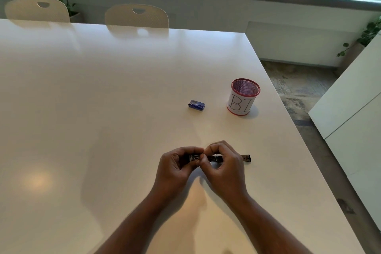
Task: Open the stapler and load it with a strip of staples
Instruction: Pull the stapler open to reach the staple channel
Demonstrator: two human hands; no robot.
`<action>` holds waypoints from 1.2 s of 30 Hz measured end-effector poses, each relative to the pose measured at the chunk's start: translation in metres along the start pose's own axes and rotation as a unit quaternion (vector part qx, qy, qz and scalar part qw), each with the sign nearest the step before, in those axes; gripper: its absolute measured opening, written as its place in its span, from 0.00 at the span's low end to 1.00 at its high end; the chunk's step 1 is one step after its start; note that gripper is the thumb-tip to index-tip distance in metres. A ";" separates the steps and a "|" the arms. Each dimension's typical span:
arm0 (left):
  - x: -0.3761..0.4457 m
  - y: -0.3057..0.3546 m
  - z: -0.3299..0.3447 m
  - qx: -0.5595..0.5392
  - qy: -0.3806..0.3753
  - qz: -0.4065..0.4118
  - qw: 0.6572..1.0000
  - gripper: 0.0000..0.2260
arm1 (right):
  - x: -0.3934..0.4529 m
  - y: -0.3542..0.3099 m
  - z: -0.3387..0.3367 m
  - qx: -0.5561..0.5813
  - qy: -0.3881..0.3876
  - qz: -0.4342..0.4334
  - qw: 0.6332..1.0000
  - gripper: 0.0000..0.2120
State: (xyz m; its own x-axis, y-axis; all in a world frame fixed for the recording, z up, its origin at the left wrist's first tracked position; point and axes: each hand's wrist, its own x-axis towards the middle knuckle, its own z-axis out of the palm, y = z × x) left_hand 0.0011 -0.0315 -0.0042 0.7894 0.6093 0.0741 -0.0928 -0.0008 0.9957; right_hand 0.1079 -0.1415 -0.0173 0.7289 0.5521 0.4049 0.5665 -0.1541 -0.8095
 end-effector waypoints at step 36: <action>0.008 0.003 0.007 0.054 0.075 -0.090 0.992 0.10 | 0.006 0.012 -0.023 -0.028 -0.071 -0.123 0.989 0.03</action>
State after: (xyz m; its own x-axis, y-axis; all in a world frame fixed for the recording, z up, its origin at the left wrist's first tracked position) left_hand 0.0107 -0.0321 0.0001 0.6878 0.7179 -0.1071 0.1144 0.0385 0.9927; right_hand 0.1277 -0.1593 -0.0144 0.5076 0.6875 0.5193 0.7433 -0.0447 -0.6675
